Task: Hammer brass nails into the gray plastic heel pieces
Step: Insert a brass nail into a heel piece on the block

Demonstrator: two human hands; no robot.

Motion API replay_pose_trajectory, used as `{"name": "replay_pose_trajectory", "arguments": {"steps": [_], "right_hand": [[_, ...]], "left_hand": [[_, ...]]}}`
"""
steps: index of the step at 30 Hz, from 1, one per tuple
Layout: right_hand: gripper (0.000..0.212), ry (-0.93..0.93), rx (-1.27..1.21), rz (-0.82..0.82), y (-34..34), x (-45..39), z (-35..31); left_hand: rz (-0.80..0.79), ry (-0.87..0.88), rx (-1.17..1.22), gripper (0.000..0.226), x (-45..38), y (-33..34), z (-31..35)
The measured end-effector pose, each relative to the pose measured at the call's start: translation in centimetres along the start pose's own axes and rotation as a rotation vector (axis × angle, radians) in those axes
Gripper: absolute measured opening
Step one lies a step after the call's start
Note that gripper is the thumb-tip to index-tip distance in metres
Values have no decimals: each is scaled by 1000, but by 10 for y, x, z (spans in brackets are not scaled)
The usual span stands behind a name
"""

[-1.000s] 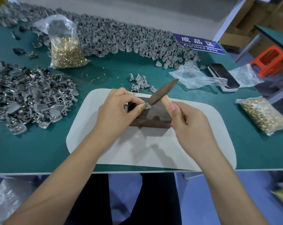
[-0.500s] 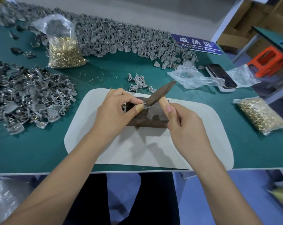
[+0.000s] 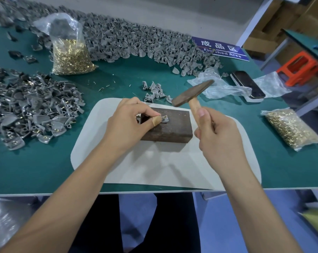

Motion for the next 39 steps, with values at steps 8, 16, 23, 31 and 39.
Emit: {"name": "replay_pose_trajectory", "arguments": {"steps": [8, 16, 23, 31, 39], "right_hand": [[42, -35, 95, -98, 11, -1, -6], [39, -17, 54, -81, 16, 4, 2], [39, -25, 14, -42, 18, 8, 2], [39, -29, -14, 21, 10, 6, 4], [34, -16, -31, -22, 16, 6, 9]], "left_hand": [[-30, 1, 5, 8, -1, 2, 3], [-29, -2, -1, 5, -1, 0, 4], [-32, 3, 3, 5, -1, 1, 6], [-48, 12, 9, 6, -2, 2, 6], [-47, 29, 9, 8, -2, 1, 8]]}}
Point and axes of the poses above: each hand's wrist, its own x-axis away from the middle knuckle, its own y-axis out of the palm, z = x × y, the point moved 9 cm from there along -x, towards the middle knuckle, and after that the axes turned 7 degrees about -z, right-handed, at the moved point
